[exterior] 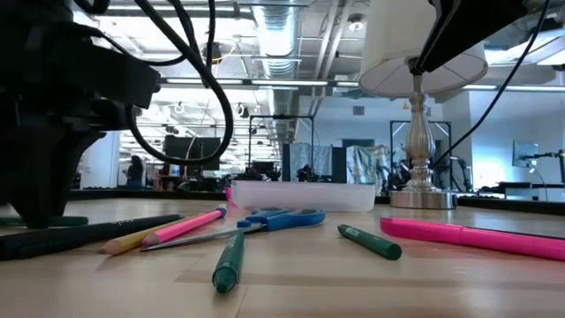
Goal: Pick & place school supplies into a supply box
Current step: Put the left green crayon into the pink supply box
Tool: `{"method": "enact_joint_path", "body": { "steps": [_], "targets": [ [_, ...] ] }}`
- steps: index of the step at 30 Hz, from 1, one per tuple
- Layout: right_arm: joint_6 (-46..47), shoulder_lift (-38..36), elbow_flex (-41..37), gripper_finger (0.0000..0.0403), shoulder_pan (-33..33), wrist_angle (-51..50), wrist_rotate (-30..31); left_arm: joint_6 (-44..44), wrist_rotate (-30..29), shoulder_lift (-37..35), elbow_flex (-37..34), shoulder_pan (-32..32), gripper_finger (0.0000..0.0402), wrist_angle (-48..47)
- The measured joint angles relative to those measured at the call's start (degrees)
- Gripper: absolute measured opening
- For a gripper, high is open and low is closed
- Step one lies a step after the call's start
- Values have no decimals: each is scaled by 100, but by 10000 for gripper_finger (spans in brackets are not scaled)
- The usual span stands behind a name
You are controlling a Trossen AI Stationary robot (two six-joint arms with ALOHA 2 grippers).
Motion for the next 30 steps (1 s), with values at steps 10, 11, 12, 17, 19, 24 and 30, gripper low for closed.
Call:
{"method": "enact_joint_path", "body": {
  "steps": [10, 11, 12, 17, 19, 24, 30],
  "targets": [
    [-34, 0, 1, 107, 0, 0, -2, 659, -255, -18, -94, 142, 21, -79],
    [-36, 0, 1, 107, 0, 0, -2, 714, -306, -44, -99, 167, 16, -130],
    [-36, 0, 1, 107, 0, 0, -2, 757, -372, -64, -105, 193, 11, -175],
    [-34, 0, 0, 107, 0, 0, -4, 791, -899, -130, 5, 380, 11, -553],
    [-36, 0, 0, 107, 0, 0, -7, 795, -1145, -167, 200, 443, 13, -750],
    [-7, 0, 0, 107, 4, 0, -12, 977, -1751, -173, 625, 667, 14, -1284],
    [135, 0, 1, 107, 13, 2, -28, 1711, -2987, -177, 1115, 1103, 15, -1211]
  ]
}}
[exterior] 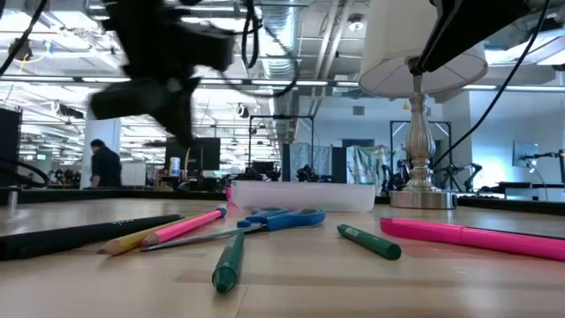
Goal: Pick & place school supplies into a supply box
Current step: Put the left green crayon into the pink supply box, then put the black pen into the pink supply box
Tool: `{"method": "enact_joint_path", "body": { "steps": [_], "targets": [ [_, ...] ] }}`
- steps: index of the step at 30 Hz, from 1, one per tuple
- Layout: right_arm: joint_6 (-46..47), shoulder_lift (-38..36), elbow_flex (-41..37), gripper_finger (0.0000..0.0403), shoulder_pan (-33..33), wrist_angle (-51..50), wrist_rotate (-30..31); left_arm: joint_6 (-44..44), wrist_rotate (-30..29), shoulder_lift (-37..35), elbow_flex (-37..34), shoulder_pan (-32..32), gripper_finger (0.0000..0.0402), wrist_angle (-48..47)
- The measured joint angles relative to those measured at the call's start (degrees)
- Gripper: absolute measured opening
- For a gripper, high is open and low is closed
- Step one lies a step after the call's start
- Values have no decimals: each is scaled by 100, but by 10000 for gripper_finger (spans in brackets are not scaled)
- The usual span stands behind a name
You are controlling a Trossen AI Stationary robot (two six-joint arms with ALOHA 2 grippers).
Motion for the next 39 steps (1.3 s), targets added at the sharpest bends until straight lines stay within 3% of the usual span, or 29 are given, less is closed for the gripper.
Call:
{"method": "enact_joint_path", "body": {
  "steps": [3, 7, 12, 17, 21, 24, 34, 39],
  "targets": [
    [30, 0, 1, 107, 0, 0, -10, 548, -381, -11, 111, 339, 15, 374],
    [178, 0, -1, 107, 2, 0, -16, 1445, -351, -11, 117, 911, 15, 1353],
    [182, 0, 1, 107, 74, 0, -11, 2402, 193, -11, 119, 1601, 16, 2599],
    [183, 0, 0, 107, 205, 2, -9, 2847, 1190, -11, 124, 2157, 16, 3401],
    [239, 0, -1, 107, 332, 4, 11, 2821, 1884, -11, 124, 2519, 18, 3464],
    [330, 0, -1, 107, 401, 4, 28, 2672, 2029, -11, 124, 2679, 29, 3450],
    [779, 11, 2, 107, 482, 30, 152, 2732, 1814, -11, 124, 2691, 104, 3522],
    [1136, 231, 2, 107, 406, 147, 68, 2628, 1583, -13, 124, 2555, 118, 3344]
  ]
}}
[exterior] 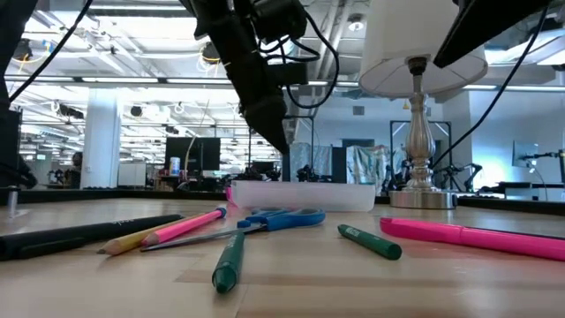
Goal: Pick & place school supplies into a supply box
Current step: Put the black pen into the pink supply box
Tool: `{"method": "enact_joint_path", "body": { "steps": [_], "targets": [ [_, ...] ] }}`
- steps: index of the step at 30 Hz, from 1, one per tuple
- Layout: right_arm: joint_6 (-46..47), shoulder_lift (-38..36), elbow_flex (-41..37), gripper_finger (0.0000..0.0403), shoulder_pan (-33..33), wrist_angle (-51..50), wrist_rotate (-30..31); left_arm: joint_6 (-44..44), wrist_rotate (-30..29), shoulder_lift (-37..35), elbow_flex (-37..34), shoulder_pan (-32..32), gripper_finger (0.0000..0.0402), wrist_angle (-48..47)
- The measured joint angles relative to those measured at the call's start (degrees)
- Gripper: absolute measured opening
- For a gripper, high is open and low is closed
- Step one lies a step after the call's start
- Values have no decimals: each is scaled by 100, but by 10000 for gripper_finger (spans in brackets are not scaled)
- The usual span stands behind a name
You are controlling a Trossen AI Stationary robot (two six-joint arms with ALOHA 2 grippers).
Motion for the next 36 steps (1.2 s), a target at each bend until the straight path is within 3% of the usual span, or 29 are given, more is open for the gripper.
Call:
{"method": "enact_joint_path", "body": {
  "steps": [7, 13, 20, 26, 36],
  "targets": [
    [162, 736, 0, 107, -262, 551, -1292, -334, -539, -9, 2, -601, 107, -935],
    [435, 1164, -2, 107, -449, 884, -2034, -1456, -1117, -11, 4, -1319, 100, -2102],
    [788, 1282, -2, 107, -577, 950, -2165, -3238, -2220, -20, 4, -2430, 99, -3388],
    [951, 1449, 10, 107, -605, 1105, -2213, -5060, -2598, -22, 2, -3448, 99, -4396],
    [1127, 1574, 2, 107, -519, 1305, -2479, -6942, -3548, -22, -4, -4943, 99, -4607]
  ]
}}
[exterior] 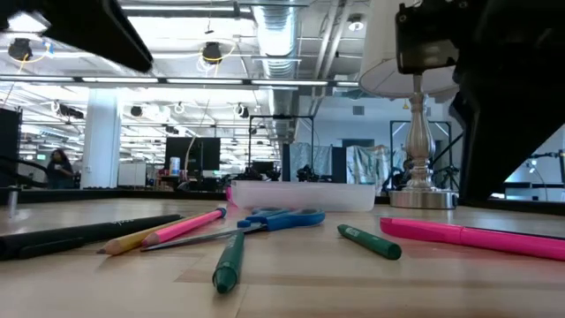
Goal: Pick & place school supplies into a supply box
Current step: Put the black pen into the pink supply box
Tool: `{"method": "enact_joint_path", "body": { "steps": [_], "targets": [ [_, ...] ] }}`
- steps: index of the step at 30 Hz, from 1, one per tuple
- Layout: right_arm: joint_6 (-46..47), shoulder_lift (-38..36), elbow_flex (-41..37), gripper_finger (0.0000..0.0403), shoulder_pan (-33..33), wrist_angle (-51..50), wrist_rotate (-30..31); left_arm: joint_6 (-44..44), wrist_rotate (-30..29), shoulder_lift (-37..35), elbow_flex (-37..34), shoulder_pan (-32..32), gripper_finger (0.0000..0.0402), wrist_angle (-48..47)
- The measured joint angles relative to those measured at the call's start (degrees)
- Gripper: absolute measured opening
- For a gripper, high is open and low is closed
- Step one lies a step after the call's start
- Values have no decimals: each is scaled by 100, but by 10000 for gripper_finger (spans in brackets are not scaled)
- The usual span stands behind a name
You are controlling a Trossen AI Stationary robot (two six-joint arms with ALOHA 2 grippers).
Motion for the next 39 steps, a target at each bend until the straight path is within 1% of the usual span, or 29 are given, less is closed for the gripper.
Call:
{"method": "enact_joint_path", "body": {
  "steps": [3, 5, 9, 12, 14, 17, 29, 34, 39],
  "targets": [
    [99, -1, -4, 107, 53, -40, -7, -360, -284, 0, -2, -281, 99, -1],
    [125, -1, -3, 107, 79, -39, -7, -389, -451, 0, -2, -407, 99, -1],
    [123, 102, -6, 107, 113, 52, -3, -492, -501, 0, -2, -532, 99, -27],
    [122, 265, 17, 107, 112, 188, -96, -492, -505, 0, -2, -534, 99, -25],
    [86, 400, -13, 107, 111, 52, -160, -492, -514, 0, -2, -522, 99, -26],
    [7, 514, 30, 107, 111, 129, -228, -492, -532, 0, -2, -506, 99, -27],
    [-188, 476, 13, 107, 32, 60, -224, -492, -647, 0, -4, -497, 99, -27],
    [-454, 476, 11, 107, -41, -17, -247, -492, -647, 0, -4, -497, 99, -27],
    [-963, 503, 13, 107, -130, -59, -426, -492, -645, 0, -4, -497, 99, -27]
  ]
}}
